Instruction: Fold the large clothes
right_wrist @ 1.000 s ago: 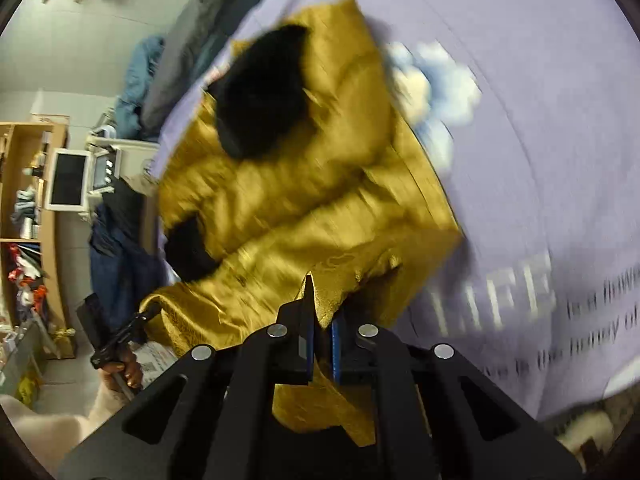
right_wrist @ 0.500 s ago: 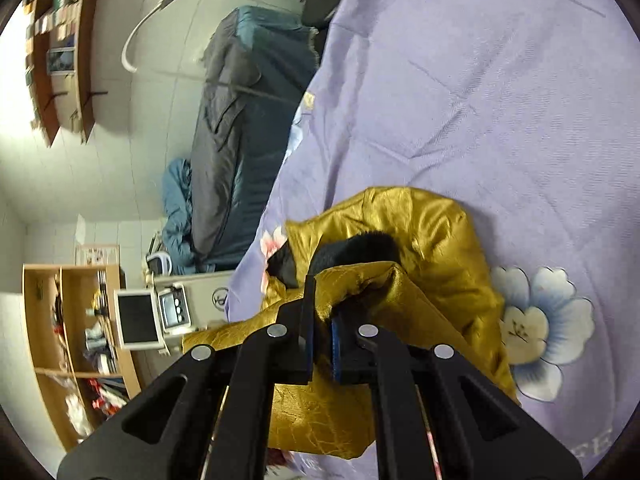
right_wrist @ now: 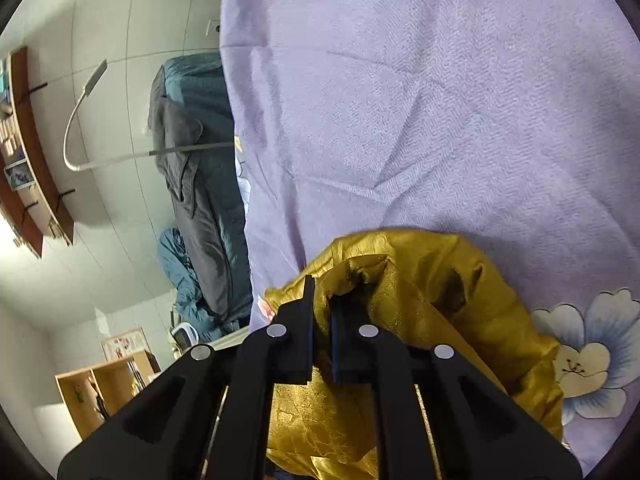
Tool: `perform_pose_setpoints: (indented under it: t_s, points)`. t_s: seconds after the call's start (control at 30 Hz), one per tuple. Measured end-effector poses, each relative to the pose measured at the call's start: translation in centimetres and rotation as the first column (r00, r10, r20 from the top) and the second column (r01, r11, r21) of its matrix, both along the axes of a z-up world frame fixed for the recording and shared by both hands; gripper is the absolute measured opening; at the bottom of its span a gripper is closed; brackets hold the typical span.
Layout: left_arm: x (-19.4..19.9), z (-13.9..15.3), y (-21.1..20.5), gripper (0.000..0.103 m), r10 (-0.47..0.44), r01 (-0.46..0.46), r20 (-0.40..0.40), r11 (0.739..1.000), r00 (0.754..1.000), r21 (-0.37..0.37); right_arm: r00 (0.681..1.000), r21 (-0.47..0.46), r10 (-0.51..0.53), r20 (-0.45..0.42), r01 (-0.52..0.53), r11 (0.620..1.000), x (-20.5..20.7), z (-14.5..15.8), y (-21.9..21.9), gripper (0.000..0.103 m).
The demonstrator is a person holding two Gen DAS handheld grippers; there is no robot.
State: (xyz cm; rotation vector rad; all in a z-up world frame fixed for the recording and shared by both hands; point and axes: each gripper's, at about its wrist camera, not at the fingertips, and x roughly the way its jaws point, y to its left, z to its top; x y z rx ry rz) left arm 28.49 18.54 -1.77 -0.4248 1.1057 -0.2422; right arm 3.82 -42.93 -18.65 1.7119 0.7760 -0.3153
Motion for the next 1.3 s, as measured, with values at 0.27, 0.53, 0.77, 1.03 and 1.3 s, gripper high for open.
perform_pose_setpoints:
  t_s: [0.27, 0.53, 0.77, 1.03, 1.3]
  points:
    - [-15.8, 0.2, -11.4, 0.087, -0.451, 0.389, 0.126, 0.856, 0.883, 0.340, 0.995, 0.025, -0.101, -0.013, 0.101, 0.995, 0.2, 0.3, -0.5, 0.051]
    - [-20.9, -4.4, -17.5, 0.087, -0.552, 0.459, 0.061, 0.745, 0.832, 0.484, 0.976, -0.415, 0.186, -0.108, -0.215, 0.884, 0.3, 9.0, 2.8, 0.055]
    - [-17.4, -4.3, -17.9, 0.087, -0.499, 0.388, 0.121, 0.785, 0.858, 0.483, 0.688, -0.717, 0.640, -0.342, -0.632, 0.296, -0.3, 13.0, 18.7, 0.059]
    - [-12.0, -7.6, -20.1, 0.091, -0.533, 0.411, 0.063, 0.717, 0.844, 0.563, 0.437, -0.677, 0.760, -0.481, -0.736, -0.006, 0.4, 8.6, 27.6, 0.059]
    - [-6.4, -10.6, -20.6, 0.098, -0.514, 0.424, -0.014, 0.691, 0.857, 0.586, 0.494, -0.653, 0.683, -0.538, -0.757, 0.033, 4.6, 7.0, 23.2, 0.058]
